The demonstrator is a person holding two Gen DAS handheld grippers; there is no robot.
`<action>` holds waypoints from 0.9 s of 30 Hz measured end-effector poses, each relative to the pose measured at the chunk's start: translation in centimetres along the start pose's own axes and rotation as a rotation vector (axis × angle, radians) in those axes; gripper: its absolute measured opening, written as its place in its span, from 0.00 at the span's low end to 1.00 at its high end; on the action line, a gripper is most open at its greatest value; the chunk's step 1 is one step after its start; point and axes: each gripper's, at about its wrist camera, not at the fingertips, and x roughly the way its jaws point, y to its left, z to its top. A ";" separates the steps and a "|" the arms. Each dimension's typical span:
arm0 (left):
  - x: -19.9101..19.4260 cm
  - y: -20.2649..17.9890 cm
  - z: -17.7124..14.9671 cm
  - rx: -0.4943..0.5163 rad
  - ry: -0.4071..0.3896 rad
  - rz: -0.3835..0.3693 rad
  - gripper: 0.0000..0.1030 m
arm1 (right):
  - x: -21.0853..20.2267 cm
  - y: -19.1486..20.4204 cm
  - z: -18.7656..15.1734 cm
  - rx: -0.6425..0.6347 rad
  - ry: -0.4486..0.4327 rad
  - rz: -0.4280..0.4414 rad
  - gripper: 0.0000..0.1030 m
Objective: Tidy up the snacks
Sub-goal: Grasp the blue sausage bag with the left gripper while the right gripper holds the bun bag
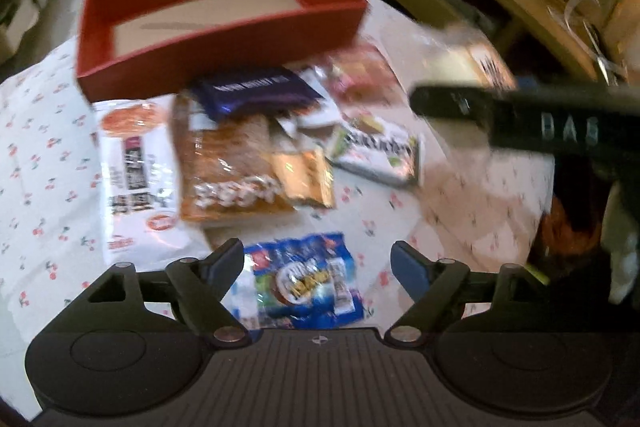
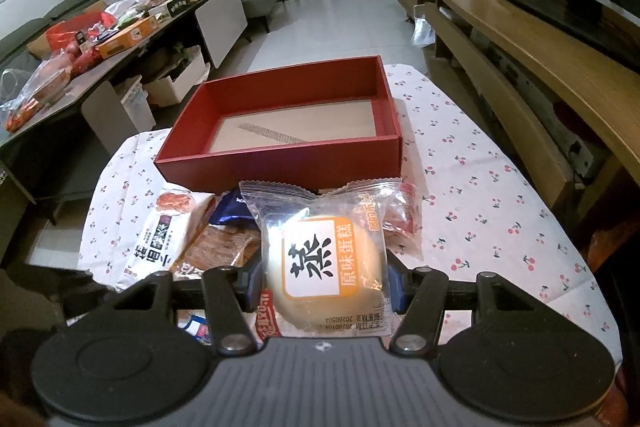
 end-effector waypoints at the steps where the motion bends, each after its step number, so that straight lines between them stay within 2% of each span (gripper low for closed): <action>1: 0.4 -0.4 0.1 0.033 0.001 -0.003 0.82 | 0.0 -0.1 -0.1 -0.002 0.002 0.000 0.61; 3: 1.0 -1.4 0.4 0.122 -0.004 -0.014 0.83 | 0.0 0.0 -0.2 -0.007 0.006 0.004 0.61; 8: 4.1 -2.7 0.9 0.326 0.085 -0.013 0.83 | 0.1 0.2 -0.3 -0.015 0.014 0.009 0.61; 10: 4.9 -2.1 0.4 0.334 0.131 0.002 0.83 | 0.1 0.1 -0.3 -0.016 0.017 0.010 0.61; 12: 4.7 -1.5 -0.4 0.318 0.158 -0.015 0.83 | 0.1 0.1 -0.2 -0.016 0.018 0.014 0.61; 19: 3.1 -1.9 -3.0 0.354 0.189 -0.002 0.86 | 0.0 0.6 -0.3 -0.030 0.015 0.035 0.61; 23: 3.9 -2.0 -2.1 0.331 0.172 0.007 0.86 | 0.1 0.7 -0.4 -0.034 0.018 0.036 0.61; 27: 5.1 -2.5 -1.4 0.392 0.187 0.043 0.86 | 0.1 0.4 -0.5 -0.031 0.025 0.029 0.61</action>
